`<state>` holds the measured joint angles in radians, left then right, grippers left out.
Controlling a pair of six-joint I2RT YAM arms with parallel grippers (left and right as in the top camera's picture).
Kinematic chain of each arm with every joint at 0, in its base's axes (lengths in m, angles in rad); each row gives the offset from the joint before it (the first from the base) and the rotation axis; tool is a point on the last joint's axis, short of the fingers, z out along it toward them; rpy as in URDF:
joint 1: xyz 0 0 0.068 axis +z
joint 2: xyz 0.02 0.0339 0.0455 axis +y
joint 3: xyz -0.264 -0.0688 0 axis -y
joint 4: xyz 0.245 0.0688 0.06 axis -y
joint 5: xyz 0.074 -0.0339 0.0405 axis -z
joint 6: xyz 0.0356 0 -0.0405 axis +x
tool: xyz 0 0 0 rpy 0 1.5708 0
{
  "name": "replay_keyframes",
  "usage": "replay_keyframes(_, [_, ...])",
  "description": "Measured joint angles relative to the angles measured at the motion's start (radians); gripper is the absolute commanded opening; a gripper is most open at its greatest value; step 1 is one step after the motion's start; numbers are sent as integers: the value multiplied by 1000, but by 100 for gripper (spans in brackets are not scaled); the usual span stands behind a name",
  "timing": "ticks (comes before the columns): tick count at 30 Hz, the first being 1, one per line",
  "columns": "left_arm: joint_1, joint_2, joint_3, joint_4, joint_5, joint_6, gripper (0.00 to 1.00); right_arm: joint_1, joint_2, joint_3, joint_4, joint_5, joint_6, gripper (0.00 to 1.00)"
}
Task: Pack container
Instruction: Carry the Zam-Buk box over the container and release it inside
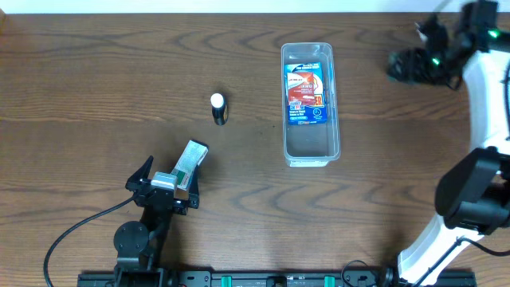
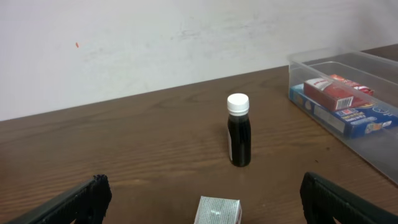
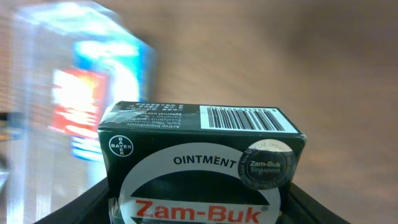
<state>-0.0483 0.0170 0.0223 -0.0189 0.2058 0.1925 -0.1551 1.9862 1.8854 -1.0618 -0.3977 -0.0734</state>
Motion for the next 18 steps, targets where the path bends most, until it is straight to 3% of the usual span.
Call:
replay_keyframes(10, [0,0,0,0,0,0,98,283,2,32,176,-11,143,66])
replay_keyframes(18, [0,0,0,0,0,0,98,436,3,32,212,156,266,66])
